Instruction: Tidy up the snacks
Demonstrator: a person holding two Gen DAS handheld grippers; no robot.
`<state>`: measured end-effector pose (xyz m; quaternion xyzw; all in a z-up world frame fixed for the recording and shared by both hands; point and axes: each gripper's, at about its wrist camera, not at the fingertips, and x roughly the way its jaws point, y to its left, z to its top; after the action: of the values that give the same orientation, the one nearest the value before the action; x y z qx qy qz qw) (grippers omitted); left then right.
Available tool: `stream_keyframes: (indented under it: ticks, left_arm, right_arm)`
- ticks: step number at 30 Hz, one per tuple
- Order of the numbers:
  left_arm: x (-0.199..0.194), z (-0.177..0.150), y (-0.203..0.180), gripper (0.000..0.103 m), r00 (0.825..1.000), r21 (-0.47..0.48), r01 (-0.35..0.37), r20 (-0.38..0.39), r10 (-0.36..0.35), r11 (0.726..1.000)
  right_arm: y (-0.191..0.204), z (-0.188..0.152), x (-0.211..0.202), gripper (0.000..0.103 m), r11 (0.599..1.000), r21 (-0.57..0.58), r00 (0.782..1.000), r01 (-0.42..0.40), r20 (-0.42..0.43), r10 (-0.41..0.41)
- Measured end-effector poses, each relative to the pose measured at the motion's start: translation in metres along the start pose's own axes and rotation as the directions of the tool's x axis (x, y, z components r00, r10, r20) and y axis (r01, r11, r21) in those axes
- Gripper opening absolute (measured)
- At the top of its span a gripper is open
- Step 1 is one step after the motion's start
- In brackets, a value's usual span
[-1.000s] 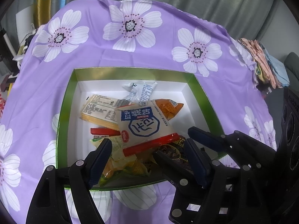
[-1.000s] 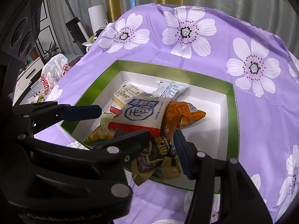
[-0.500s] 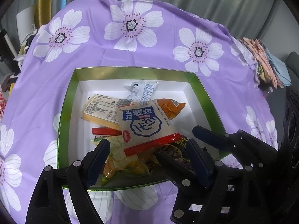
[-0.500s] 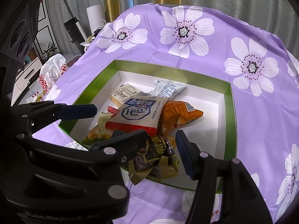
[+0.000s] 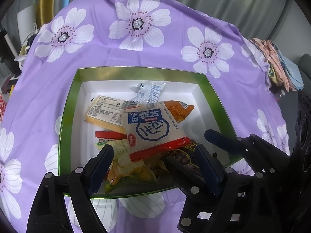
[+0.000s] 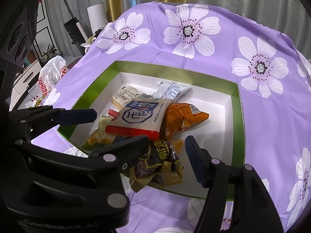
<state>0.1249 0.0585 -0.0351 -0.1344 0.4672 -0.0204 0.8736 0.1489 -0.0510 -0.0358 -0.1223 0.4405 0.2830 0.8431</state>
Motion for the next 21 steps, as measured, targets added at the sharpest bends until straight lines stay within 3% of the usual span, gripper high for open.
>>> stream_keyframes:
  ticks: [5, 9, 21]
  left_arm:
    - [0.0005, 0.0004, 0.0001, 0.086, 1.0, -0.001, 0.001, -0.002, -0.001, 1.0]
    - [0.0012, 0.0002, 0.0031, 0.097, 1.0, -0.013, -0.005, 0.0, 0.005, 1.0]
    - [0.0005, 0.0011, 0.0029, 0.097, 1.0, -0.018, -0.001, 0.0, 0.001, 1.0]
  right_arm:
    - [-0.0011, 0.0006, 0.0009, 0.068, 1.0, 0.004, 1.0, 0.007, -0.003, -0.007]
    - [-0.0035, 0.0003, -0.0001, 0.076, 1.0, 0.018, 1.0, 0.017, 0.003, -0.017]
    - [-0.004, 0.0007, -0.001, 0.077, 1.0, 0.02, 1.0, 0.017, 0.005, -0.017]
